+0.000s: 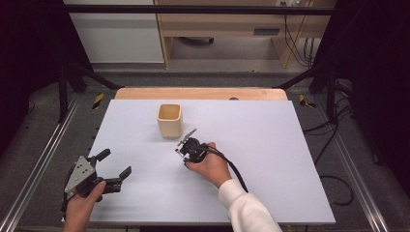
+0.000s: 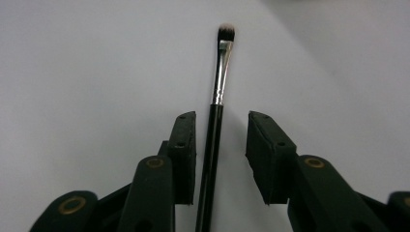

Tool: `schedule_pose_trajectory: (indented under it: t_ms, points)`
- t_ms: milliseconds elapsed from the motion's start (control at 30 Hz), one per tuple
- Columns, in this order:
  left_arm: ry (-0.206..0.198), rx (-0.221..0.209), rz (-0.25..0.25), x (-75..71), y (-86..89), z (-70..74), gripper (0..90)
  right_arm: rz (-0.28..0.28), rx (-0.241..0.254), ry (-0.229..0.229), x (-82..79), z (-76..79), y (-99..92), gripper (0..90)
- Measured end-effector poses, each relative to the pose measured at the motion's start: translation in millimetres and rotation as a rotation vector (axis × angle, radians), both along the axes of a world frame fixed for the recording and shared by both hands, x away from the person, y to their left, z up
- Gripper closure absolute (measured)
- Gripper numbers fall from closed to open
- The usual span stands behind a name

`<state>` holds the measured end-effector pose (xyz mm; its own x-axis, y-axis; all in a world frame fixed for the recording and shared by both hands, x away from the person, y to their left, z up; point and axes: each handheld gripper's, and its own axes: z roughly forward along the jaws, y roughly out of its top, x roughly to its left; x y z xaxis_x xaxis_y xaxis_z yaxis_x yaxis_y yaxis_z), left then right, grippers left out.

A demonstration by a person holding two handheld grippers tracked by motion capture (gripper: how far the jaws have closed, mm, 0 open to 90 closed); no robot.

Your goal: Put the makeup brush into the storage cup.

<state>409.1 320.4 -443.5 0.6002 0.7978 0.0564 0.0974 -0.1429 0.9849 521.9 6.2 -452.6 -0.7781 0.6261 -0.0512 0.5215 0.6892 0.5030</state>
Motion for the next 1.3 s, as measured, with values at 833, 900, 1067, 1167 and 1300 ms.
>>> schedule_pose_trajectory:
  t_ms: [833,900,1067,1167,1300]
  points:
    - [-0.002,0.004,-0.006,0.2,-2.1,0.0,1.2,-0.044,0.008,0.056,-1.6,-3.2,-5.7,83.0]
    - [-0.002,0.005,-0.007,0.3,-2.2,0.0,1.2,-0.046,0.01,0.059,-1.7,-3.2,-5.8,83.7]
    - [-0.002,0.005,-0.006,0.5,-2.3,0.1,1.2,-0.031,0.021,0.043,-3.1,-1.9,-8.8,83.8]
    - [-0.001,0.005,-0.007,0.7,-3.1,0.1,1.2,-0.023,0.043,0.027,-4.8,1.6,-13.2,83.9]
    - [0.002,0.007,-0.009,0.9,-4.4,-0.1,1.3,-0.027,0.09,0.006,-8.4,10.2,-22.6,83.9]
